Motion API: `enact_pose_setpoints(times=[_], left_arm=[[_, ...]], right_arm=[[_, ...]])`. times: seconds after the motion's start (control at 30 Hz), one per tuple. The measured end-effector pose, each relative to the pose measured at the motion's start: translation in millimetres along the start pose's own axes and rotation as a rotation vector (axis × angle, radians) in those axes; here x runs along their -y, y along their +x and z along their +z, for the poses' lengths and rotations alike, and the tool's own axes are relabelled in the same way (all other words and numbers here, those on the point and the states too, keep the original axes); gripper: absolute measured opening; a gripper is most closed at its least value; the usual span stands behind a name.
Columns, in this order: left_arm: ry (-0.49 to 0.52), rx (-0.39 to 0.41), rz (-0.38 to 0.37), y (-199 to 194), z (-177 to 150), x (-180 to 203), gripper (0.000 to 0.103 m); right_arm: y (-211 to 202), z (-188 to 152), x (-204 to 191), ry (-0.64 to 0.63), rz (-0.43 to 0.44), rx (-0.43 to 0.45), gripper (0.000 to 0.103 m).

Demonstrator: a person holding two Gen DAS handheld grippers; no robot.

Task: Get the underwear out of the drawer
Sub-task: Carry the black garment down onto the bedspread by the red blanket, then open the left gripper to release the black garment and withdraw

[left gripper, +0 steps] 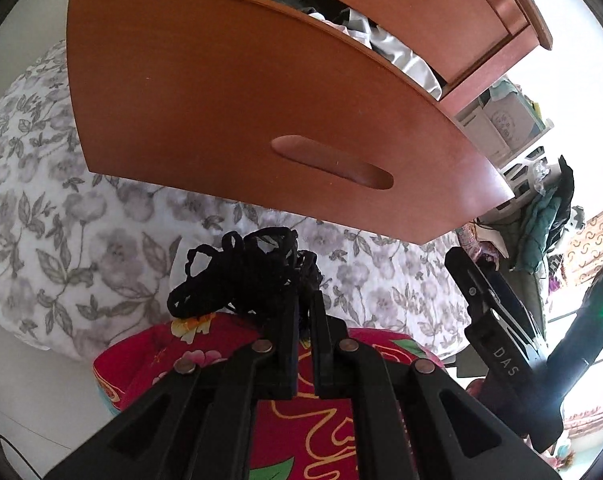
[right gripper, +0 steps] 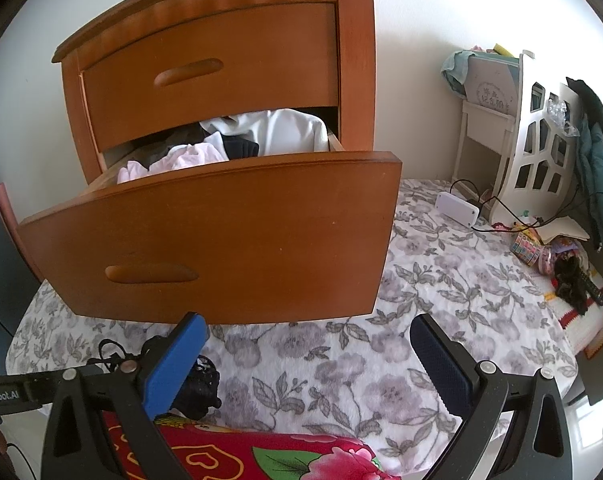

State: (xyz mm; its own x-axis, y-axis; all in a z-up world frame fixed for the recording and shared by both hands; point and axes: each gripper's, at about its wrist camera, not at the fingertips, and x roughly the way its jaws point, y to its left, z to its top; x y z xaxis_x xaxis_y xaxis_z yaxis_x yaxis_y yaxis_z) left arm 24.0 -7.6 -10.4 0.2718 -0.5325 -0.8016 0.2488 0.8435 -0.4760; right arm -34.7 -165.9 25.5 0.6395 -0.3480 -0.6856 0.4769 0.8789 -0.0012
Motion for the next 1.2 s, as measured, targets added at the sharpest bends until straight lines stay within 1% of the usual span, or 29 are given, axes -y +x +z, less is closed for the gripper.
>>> enact_pose_setpoints(times=[0.1, 0.17, 0.2, 0.23, 0.27, 0.3, 0.37, 0.43, 0.5, 0.6, 0.67, 0.73, 0.77, 0.83, 0.9, 0.97, 1.1, 1.2], left_arm=[[-0.003, -0.010, 0.014, 2.6, 0.6, -1.5, 0.005], [-0.009, -0.018, 0.025, 4.3, 1.0, -2.2, 0.010], [-0.014, -0.020, 0.029, 4.7, 1.2, -2.9, 0.022], [-0.017, -0.019, 0.032, 4.3, 1.3, -3.1, 0.036], [-0.020, -0.013, 0.033, 3.7, 1.3, -3.8, 0.041], [-0.022, -0.007, 0.033, 2.7, 1.6, -4.2, 0.045], [-0.024, -0.006, 0.035, 1.4, 2.6, -4.3, 0.047], [-0.028, 0.000, 0.039, 0.5, 3.0, -4.7, 0.059], [-0.033, 0.001, 0.047, -0.8, 3.4, -5.0, 0.064], [-0.045, -0.001, 0.054, -0.9, 3.9, -6.9, 0.067], [-0.050, 0.000, 0.059, -0.4, 4.5, -8.7, 0.071], [-0.052, 0.008, 0.070, -1.1, 4.9, -9.3, 0.082], [-0.051, 0.016, 0.077, -2.0, 5.1, -9.4, 0.085], [-0.040, 0.043, 0.095, -4.5, 5.1, -9.2, 0.096], [-0.027, 0.076, 0.112, -8.1, 5.3, -8.4, 0.098], [-0.025, 0.092, 0.116, -10.6, 5.9, -8.3, 0.099], [-0.034, 0.099, 0.098, -12.4, 6.0, -10.1, 0.100], [-0.013, 0.122, 0.091, -18.5, 6.1, -5.1, 0.100]], right_arm=[[0.4, -0.1, 0.4, 0.000, 0.001, -0.004, 0.103], [0.5, -0.1, 0.5, 0.000, 0.001, -0.004, 0.103], [0.5, 0.0, 0.5, 0.000, 0.001, -0.005, 0.103], [0.5, 0.0, 0.5, 0.000, 0.001, -0.005, 0.103], [0.6, 0.1, 0.5, 0.000, 0.001, -0.005, 0.103], [0.6, 0.2, 0.5, 0.000, 0.001, -0.005, 0.103], [0.5, 0.0, 0.6, 0.000, 0.001, -0.005, 0.103], [0.7, 0.3, 0.5, 0.000, 0.001, -0.005, 0.103], [0.4, 0.1, 0.6, -0.001, 0.000, -0.005, 0.103], [0.7, 0.6, 0.5, 0.000, 0.001, -0.005, 0.103], [0.6, 0.6, 0.5, 0.000, 0.001, -0.005, 0.103], [0.2, 0.2, 0.7, 0.000, 0.001, -0.005, 0.103], [0.4, 0.6, 0.5, 0.000, 0.001, -0.005, 0.103], [0.2, 0.5, 0.6, 0.000, 0.000, -0.005, 0.103], [0.2, 0.2, 0.7, 0.000, 0.000, -0.005, 0.103], [0.4, 0.6, 0.5, 0.000, 0.000, -0.005, 0.103], [0.4, 0.5, 0.5, 0.000, 0.000, -0.006, 0.103], [0.4, 0.5, 0.5, 0.001, 0.000, -0.005, 0.103]])
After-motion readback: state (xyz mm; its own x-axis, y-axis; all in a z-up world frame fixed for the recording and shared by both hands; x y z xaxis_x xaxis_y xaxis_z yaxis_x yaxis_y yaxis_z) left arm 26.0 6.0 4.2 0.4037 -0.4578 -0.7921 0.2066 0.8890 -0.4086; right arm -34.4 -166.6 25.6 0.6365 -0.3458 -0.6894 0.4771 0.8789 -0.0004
